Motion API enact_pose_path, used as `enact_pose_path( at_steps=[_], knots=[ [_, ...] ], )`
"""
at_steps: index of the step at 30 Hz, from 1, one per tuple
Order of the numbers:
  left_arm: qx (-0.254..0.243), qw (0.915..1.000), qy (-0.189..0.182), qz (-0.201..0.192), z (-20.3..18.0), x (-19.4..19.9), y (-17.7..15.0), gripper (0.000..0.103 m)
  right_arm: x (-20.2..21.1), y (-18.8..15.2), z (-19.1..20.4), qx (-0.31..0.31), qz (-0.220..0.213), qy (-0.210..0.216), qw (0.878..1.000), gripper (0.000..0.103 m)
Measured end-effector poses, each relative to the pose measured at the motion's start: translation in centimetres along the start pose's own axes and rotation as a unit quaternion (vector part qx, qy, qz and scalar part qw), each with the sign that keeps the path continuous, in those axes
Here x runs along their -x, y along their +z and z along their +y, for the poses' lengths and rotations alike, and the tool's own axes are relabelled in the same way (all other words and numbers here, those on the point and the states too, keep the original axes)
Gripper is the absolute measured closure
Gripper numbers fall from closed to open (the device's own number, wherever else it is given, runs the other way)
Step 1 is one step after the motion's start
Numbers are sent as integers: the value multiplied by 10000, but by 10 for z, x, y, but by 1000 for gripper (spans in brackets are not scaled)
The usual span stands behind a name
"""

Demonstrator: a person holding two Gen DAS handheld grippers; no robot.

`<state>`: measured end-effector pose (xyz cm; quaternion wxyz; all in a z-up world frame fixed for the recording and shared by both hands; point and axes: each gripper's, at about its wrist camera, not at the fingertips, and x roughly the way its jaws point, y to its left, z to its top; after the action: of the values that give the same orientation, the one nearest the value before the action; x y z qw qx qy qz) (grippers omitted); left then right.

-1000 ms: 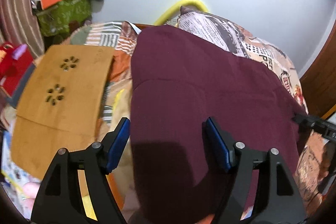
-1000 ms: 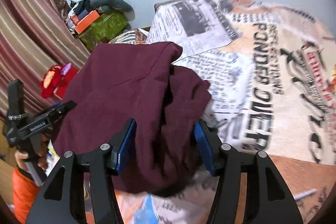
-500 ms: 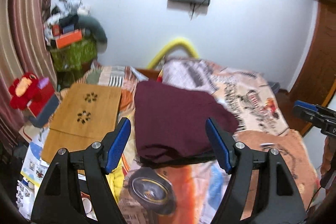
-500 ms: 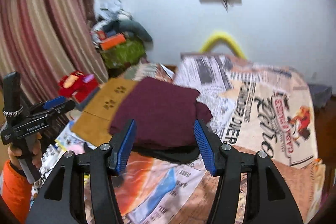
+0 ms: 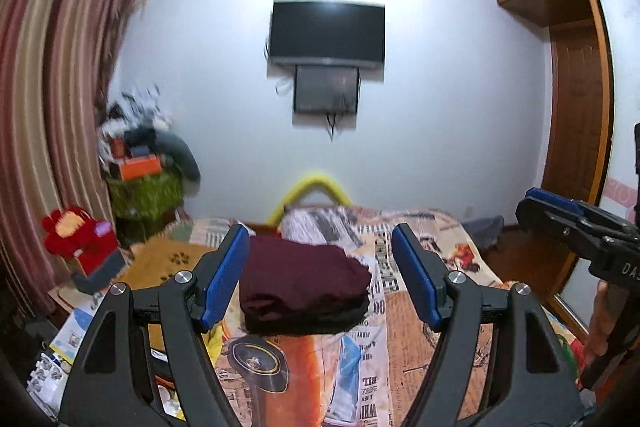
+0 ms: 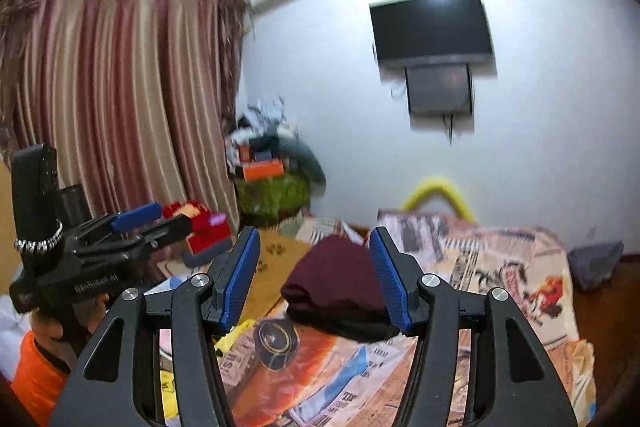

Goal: Fold large clothes

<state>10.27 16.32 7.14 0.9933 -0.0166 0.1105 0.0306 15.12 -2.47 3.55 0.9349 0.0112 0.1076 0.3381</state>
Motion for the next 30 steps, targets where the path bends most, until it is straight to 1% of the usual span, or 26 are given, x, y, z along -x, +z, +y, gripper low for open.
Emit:
enact_pose_path(
  at_steps=[2,4,6,7,8,9,10,11,12,14,17,23,27,30],
  knots=[
    [-12,9997,25,-240,-10,20,-7,30,14,-5,6,68,-245,-104,9996,50],
    [-74,9984,199,-525,-21,38,-16,30,25,-11,11,123,-436,-214,9987,49],
    [-165,9967,322,-729,-29,51,-23,30,29,-17,13,160,-578,-376,9975,47],
    [-218,9954,417,-832,-35,57,-28,30,30,-19,13,162,-631,-438,9969,43],
    [-249,9947,470,-885,-38,59,-30,30,31,-21,13,162,-702,-512,9961,37],
    [-279,9939,507,-943,-41,62,-33,30,32,-23,13,168,-761,-565,9954,33],
    [-268,9937,513,-960,-42,63,-36,28,34,-24,15,178,-807,-614,9947,25],
    [-234,9937,525,-958,-43,64,-38,20,36,-26,15,195,-862,-693,9937,17],
    [-176,9936,567,-966,-43,65,-41,13,37,-27,17,221,-922,-783,9924,14],
    [-155,9926,661,-1010,-43,66,-44,8,42,-27,19,287,-1017,-945,9899,0],
    [-238,9915,806,-998,-44,64,-49,7,43,-28,23,394,-1091,-1074,9874,0],
    [-276,9920,825,-914,-48,61,-59,7,38,-31,28,490,-975,-1058,9884,0],
    [-314,9916,865,-913,-49,61,-63,7,43,-39,26,449,-941,-1067,9888,0],
    [-301,9909,926,-926,-49,60,-63,7,44,-38,22,352,-889,-1031,9901,0]
  ],
)
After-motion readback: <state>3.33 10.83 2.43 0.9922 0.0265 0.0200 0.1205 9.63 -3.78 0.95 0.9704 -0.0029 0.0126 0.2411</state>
